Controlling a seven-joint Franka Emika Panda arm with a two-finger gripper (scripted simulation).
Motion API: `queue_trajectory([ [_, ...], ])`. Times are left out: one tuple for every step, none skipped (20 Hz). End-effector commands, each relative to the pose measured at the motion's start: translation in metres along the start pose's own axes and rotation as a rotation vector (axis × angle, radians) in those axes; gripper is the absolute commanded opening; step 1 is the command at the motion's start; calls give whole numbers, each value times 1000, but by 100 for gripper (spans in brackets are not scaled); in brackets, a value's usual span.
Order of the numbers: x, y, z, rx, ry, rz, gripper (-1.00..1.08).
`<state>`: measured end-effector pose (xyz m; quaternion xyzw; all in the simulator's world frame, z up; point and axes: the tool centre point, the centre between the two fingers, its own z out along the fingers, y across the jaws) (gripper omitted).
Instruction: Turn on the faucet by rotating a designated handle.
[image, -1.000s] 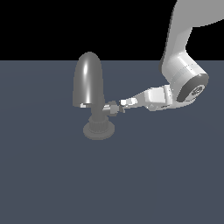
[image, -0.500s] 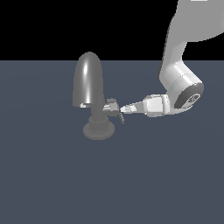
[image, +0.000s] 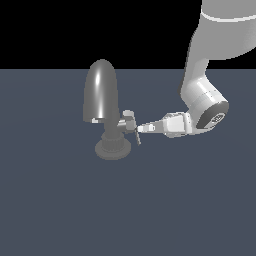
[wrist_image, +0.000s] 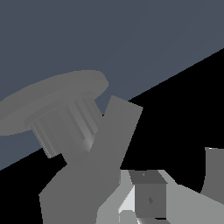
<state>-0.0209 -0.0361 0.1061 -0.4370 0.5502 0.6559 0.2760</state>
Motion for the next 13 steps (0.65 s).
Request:
queue_trajectory([
  [21, -19, 1, 27, 3, 20, -100],
  [24, -21, 1, 28, 3, 23, -100],
  [27, -24, 1, 28, 2, 26, -100],
  [30, -26, 0, 28, 2, 30, -100],
  [33, -29, 0, 29, 1, 33, -100],
  [36, -31, 0, 29, 0, 36, -100],
  [38, -34, 0, 29, 0, 39, -100],
  [41, -36, 0, 30, -1, 42, -100],
  [44, -38, 0, 30, -1, 45, -100],
  [47, -41, 0, 31, -2, 48, -100],
  [49, -43, 0, 31, -3, 50, -100],
  [52, -45, 0, 31, -3, 53, -100],
  [52, -45, 0, 31, -3, 53, -100],
])
